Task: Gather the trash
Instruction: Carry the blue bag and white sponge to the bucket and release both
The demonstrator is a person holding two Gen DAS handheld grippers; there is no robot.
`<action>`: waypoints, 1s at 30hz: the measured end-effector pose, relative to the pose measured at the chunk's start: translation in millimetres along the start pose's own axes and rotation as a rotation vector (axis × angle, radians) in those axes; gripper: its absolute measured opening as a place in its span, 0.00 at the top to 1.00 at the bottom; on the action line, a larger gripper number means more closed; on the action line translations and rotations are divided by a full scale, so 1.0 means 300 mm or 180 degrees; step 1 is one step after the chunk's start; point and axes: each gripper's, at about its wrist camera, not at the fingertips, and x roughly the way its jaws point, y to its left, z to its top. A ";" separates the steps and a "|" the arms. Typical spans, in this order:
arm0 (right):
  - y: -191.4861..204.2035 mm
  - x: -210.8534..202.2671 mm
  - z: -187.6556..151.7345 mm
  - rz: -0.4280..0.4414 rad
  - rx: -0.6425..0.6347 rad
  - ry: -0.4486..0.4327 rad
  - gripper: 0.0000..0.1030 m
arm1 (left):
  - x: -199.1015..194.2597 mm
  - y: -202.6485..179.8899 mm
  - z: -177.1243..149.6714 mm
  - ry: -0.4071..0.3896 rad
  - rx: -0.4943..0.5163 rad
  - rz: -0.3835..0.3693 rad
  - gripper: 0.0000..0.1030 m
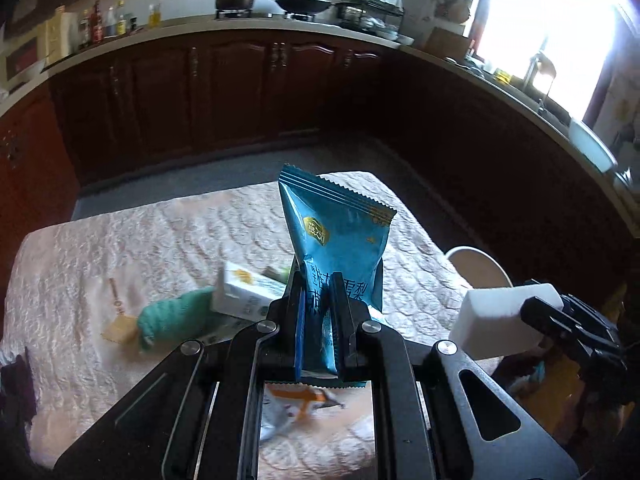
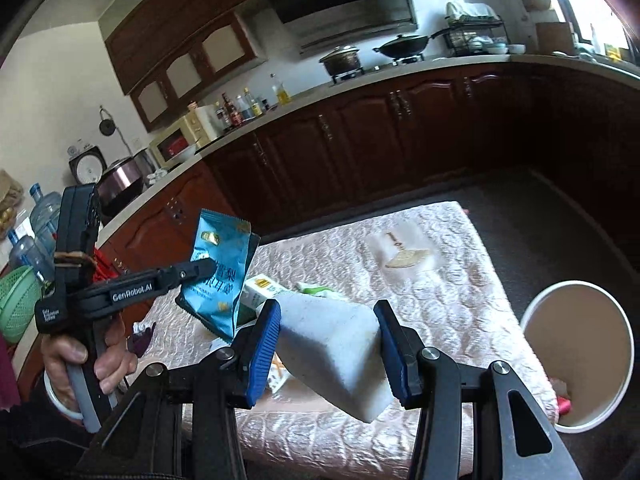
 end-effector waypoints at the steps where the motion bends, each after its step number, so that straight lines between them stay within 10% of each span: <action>1: -0.011 -0.009 0.001 -0.0013 0.0015 -0.0012 0.55 | 0.003 -0.016 0.001 0.0006 0.0016 -0.0017 0.92; 30: -0.440 -0.308 -0.048 -0.0999 0.0670 -0.0297 0.55 | 0.249 -0.568 0.065 0.0292 0.0595 -0.0661 0.92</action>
